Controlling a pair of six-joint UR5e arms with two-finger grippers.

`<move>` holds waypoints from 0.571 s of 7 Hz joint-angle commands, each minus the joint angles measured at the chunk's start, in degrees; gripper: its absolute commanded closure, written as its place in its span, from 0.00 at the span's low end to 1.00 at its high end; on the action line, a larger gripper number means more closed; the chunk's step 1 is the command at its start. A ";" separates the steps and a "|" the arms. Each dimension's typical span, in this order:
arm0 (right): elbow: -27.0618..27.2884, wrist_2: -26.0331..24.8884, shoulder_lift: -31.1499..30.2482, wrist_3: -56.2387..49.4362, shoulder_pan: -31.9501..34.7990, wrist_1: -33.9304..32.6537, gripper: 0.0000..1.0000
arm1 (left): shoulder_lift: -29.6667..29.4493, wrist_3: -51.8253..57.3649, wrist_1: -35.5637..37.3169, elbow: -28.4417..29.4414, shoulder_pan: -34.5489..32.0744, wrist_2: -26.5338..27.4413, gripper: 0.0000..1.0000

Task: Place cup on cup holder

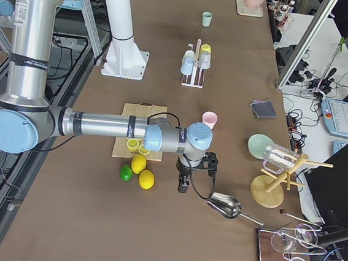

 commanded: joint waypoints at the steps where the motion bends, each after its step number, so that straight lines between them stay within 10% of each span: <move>1: 2.33 -0.25 0.68 0.15 -1.61 -0.36 0.00 | -0.06 0.00 0.00 -0.06 -0.02 0.03 0.02; 4: 1.63 -0.43 0.68 0.06 -1.70 -0.01 0.00 | -0.58 0.00 0.00 -0.24 0.07 0.03 0.02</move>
